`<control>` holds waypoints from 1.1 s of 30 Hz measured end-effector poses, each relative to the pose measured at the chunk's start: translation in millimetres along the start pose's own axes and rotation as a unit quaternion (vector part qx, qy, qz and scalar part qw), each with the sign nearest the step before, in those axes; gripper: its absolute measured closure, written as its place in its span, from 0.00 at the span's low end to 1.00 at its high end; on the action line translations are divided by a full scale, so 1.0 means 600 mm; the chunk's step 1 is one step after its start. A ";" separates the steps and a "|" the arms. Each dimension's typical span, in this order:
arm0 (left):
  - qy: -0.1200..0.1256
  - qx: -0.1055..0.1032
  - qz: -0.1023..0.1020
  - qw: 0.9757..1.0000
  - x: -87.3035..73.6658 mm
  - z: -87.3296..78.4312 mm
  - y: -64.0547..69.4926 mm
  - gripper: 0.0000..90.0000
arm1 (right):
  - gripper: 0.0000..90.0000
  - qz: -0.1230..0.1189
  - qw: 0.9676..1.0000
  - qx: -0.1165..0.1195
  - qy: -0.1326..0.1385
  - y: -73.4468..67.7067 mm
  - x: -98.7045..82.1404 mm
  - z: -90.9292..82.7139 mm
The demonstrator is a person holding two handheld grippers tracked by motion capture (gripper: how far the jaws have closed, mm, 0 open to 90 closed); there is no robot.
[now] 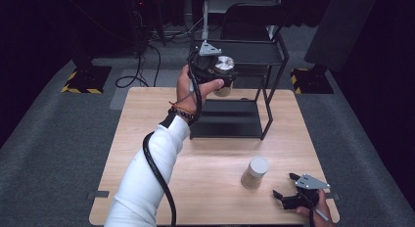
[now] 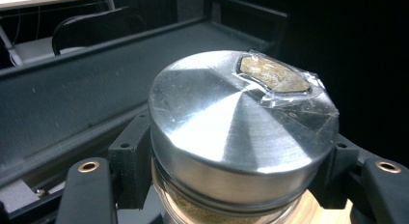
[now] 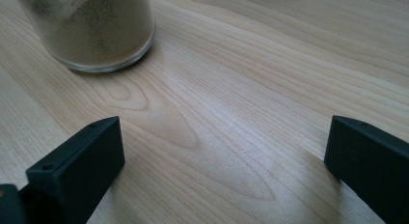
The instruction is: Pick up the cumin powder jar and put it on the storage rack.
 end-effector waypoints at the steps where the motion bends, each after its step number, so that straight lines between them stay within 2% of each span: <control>1: 0.003 -0.001 -0.002 1.000 0.004 -0.001 -0.003 0.35 | 0.00 0.000 1.000 0.000 0.000 0.000 0.000 0.000; 9: 0.006 0.005 -0.003 1.000 0.035 -0.004 -0.020 0.35 | 0.00 0.001 1.000 0.001 -0.001 0.001 0.000 0.000; 20: 0.004 0.009 0.010 1.000 0.073 -0.001 -0.030 0.35 | 0.00 0.000 1.000 -0.001 0.000 -0.001 0.000 0.000; 33: 0.007 0.018 0.018 1.000 0.110 0.034 -0.056 0.35 | 0.00 0.002 1.000 -0.004 0.000 -0.002 0.000 -0.001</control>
Point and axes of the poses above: each handheld gripper's, and its own axes: z roughly forward along the jaws, x roughly out of its top, y roughly to its right, the point moved 5 cm from there along z, roughly forward along the jaws, and after that the axes turned 14 degrees about -x, right-handed, at the moved point
